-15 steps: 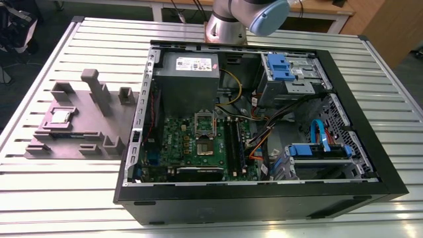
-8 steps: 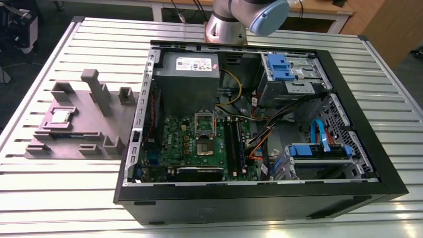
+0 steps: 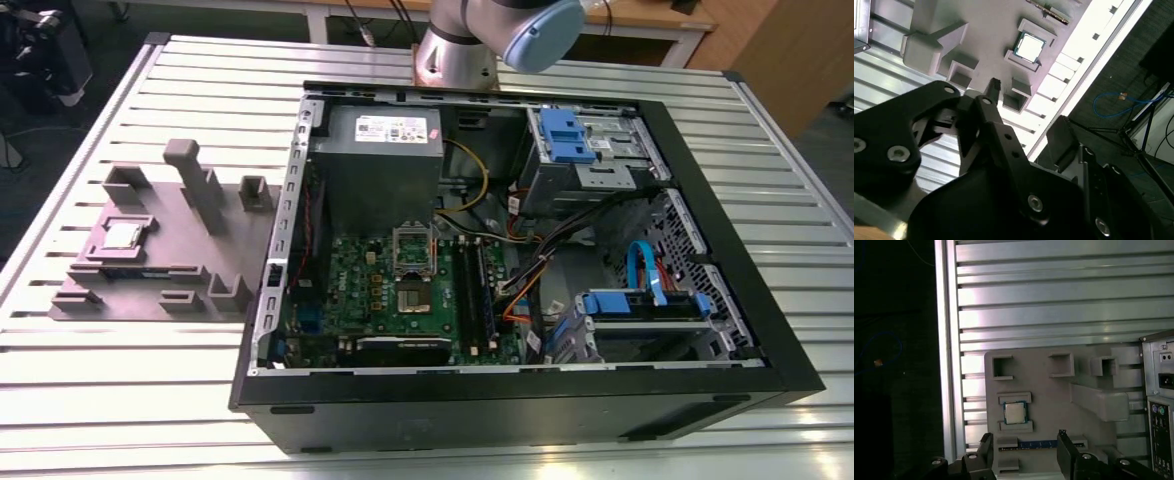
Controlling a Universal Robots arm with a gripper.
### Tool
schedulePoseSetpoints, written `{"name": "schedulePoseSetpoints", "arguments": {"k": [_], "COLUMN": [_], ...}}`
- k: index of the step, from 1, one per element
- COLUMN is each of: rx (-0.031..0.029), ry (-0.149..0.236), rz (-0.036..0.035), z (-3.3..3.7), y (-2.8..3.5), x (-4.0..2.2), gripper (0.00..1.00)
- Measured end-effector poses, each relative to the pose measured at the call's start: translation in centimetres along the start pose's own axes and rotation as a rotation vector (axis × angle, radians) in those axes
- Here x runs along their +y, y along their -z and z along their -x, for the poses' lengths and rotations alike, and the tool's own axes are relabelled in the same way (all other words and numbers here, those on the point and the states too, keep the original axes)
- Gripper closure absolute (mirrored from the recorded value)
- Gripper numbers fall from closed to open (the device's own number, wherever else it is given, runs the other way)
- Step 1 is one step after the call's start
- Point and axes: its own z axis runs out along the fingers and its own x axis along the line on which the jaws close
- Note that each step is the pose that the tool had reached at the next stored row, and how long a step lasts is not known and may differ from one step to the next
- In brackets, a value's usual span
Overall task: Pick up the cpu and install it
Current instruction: 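Pick up the cpu and move it towards the insertion slot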
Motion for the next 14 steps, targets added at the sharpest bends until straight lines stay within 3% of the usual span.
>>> {"name": "schedulePoseSetpoints", "arguments": {"k": [1,2,7,14], "rx": [0.0000,0.0003,0.0030,0.0044], "ry": [0.003,0.011,0.073,0.076], "rz": [0.0000,0.0001,0.0004,0.0000], "z": [-0.01,-0.02,-0.06,-0.20], "y": [-0.02,-0.05,-0.34,-1.08], "x": [0.04,0.07,0.05,0.01], "gripper": [0.42,0.35,0.35,0.35]}}
